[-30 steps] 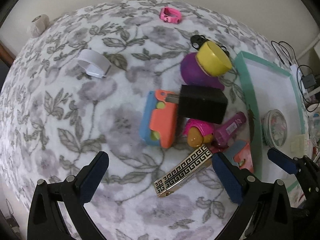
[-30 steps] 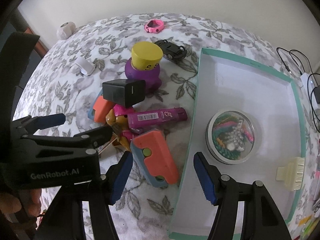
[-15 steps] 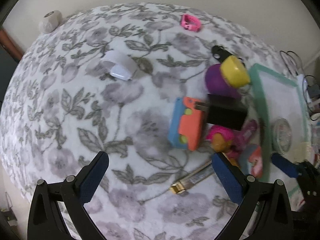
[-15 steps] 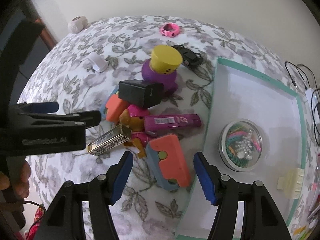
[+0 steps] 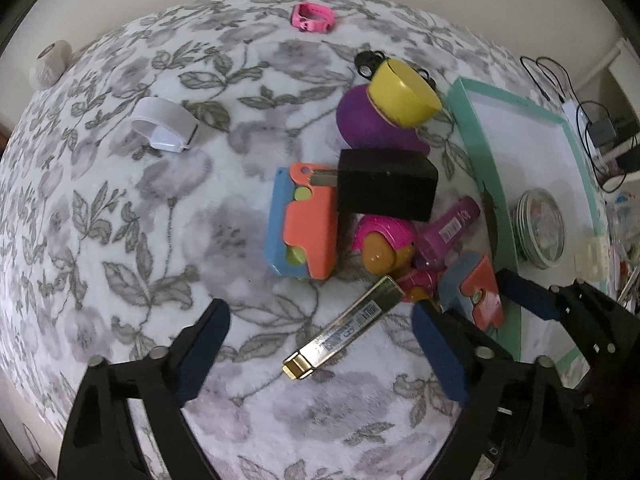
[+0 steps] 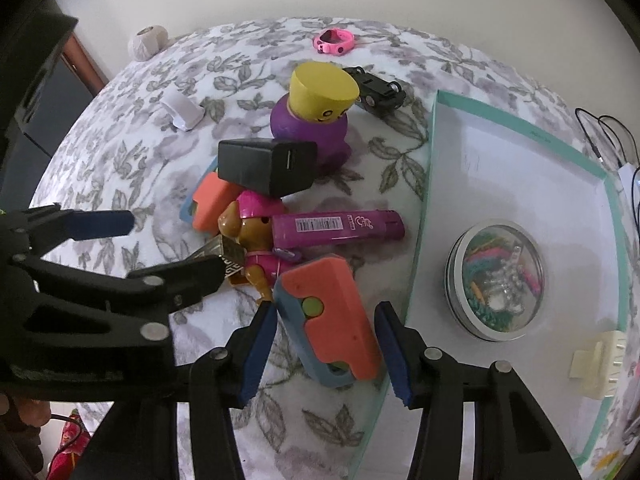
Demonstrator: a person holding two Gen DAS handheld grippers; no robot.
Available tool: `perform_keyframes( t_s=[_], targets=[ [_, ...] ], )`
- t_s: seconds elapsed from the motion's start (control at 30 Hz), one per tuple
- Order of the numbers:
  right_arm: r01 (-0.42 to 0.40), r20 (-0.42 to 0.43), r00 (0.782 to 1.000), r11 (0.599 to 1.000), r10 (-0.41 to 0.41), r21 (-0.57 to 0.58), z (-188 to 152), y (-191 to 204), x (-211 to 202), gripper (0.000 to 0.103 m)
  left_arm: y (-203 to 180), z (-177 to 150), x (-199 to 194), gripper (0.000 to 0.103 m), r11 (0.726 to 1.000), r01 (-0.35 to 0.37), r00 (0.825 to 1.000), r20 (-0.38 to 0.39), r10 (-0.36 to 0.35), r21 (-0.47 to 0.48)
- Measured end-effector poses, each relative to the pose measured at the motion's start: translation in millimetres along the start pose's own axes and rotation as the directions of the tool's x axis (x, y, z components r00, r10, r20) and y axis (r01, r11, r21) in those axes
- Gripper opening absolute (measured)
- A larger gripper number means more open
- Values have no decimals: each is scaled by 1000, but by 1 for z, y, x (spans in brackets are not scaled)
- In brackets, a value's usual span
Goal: Organize rigid objects
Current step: 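Grasp the gold harmonica with the left gripper while the right grasps the orange block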
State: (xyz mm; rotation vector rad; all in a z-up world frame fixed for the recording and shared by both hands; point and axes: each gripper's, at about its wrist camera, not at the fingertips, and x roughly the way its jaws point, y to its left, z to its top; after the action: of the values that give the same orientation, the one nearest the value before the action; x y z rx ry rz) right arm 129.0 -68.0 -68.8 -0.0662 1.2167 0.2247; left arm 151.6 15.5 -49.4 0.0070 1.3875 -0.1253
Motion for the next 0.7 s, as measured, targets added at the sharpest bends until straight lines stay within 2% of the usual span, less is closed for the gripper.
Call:
perform_keyframes(
  t_s=[0.13,0.23,0.27,0.37,0.53,0.6,0.7],
  targets=[
    [-4,0,1000,1000,4,-9,-1,0,0,54,-11,0,6,82,1000,8,1000,-7,-8,28],
    [-1,3,1000,1000,1,-23,-1,2,0,54,-16,-2,12,76,999,47,999,-14,-47,17],
    [0,3,1000,1000,0,-26,-2,2,0,54,-17,-1,14,73,998,54,998,-15,-53,16],
    [-2,4,1000,1000,2,-30,-1,3,1,54,-20,0,19,54,998,57,998,-19,-57,22],
    [1,3,1000,999,-1,-44,-2,3,2,54,-21,-5,29,38,998,48,998,-42,-46,45],
    [7,3,1000,999,-7,-52,-2,5,3,54,-21,-5,32,25,998,27,999,-45,-24,51],
    [-1,9,1000,999,2,-42,-1,2,2,54,-7,-10,27,23,999,10,999,-35,-9,40]
  ],
)
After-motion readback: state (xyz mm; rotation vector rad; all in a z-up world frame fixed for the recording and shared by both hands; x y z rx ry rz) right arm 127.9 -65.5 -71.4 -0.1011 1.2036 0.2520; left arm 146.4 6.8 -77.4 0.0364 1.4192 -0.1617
